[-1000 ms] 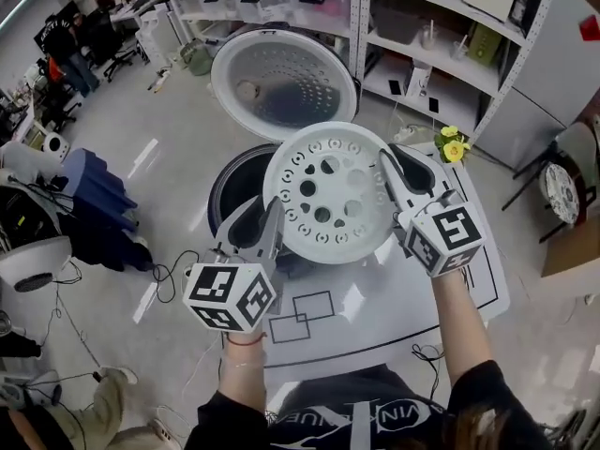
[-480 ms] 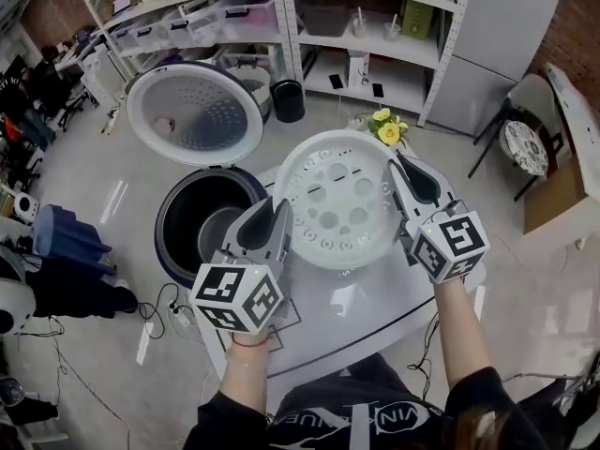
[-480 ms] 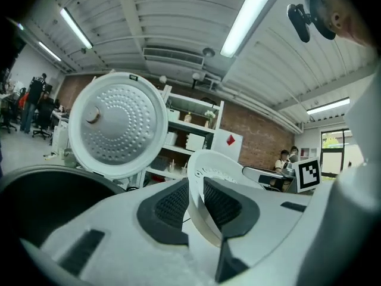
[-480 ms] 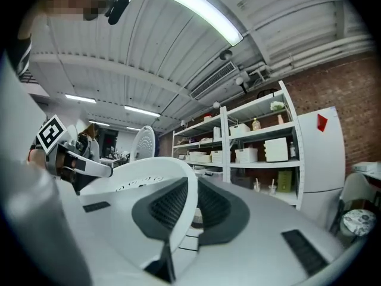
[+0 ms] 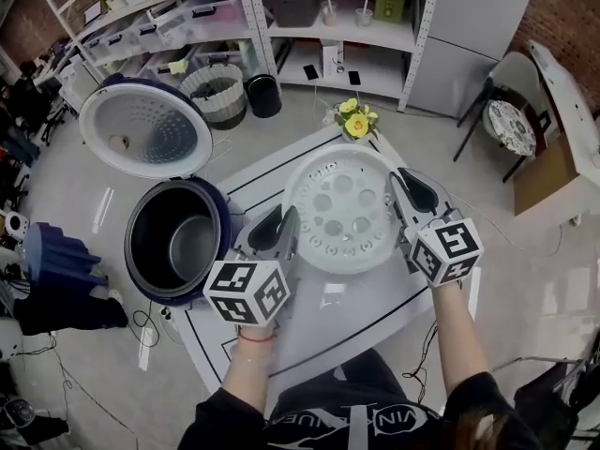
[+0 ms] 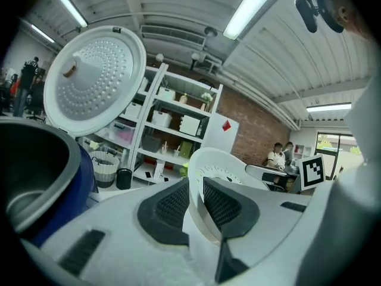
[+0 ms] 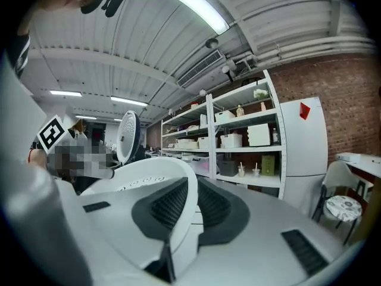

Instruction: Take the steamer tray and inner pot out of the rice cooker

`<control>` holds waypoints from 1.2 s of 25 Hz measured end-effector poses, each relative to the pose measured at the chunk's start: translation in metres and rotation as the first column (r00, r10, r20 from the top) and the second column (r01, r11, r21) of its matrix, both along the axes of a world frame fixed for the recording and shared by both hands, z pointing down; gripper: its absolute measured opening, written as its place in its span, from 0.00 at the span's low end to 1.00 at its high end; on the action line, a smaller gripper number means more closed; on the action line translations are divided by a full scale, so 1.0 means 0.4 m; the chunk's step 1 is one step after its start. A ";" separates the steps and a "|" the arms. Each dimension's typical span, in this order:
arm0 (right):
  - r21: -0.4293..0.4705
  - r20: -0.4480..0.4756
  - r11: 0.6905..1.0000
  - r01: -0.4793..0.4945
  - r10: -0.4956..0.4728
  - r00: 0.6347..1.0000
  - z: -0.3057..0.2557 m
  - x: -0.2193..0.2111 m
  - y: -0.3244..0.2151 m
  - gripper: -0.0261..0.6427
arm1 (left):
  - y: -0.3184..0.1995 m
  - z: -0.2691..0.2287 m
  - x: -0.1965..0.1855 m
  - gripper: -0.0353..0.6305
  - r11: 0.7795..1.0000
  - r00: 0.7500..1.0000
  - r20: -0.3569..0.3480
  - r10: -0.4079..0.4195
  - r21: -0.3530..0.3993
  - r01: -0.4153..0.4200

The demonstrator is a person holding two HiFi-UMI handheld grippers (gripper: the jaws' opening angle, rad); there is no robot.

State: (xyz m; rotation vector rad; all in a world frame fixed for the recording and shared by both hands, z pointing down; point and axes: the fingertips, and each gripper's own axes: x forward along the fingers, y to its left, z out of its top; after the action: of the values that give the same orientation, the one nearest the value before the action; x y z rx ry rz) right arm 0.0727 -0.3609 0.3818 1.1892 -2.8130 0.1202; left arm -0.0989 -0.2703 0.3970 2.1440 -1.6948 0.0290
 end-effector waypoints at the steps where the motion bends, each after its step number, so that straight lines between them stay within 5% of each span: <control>1: -0.013 -0.003 1.000 -0.001 0.001 1.000 0.017 0.008 -0.007 0.11 | -0.007 0.016 0.007 0.16 1.000 1.000 -0.006 -0.003 -0.013 0.003; 14: -0.195 -0.057 0.980 0.045 -0.057 0.997 0.277 -0.001 -0.106 0.11 | -0.087 0.279 0.006 0.14 0.975 0.990 -0.065 -0.122 -0.196 0.107; 24: -0.310 -0.097 0.949 0.067 -0.101 0.990 0.441 -0.035 -0.202 0.11 | -0.170 0.399 -0.021 0.14 0.951 0.980 -0.050 -0.191 -0.256 0.172; 30: -0.342 -0.132 0.938 0.066 -0.117 0.984 0.484 -0.058 -0.237 0.11 | -0.200 0.447 -0.045 0.13 0.936 0.969 -0.110 -0.221 -0.304 0.179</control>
State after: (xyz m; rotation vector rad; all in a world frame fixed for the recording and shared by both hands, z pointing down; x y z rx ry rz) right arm 0.0493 -0.4556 0.5753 0.9450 -2.5740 0.4636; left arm -0.1170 -0.3502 0.5758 1.7113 -1.6990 0.0627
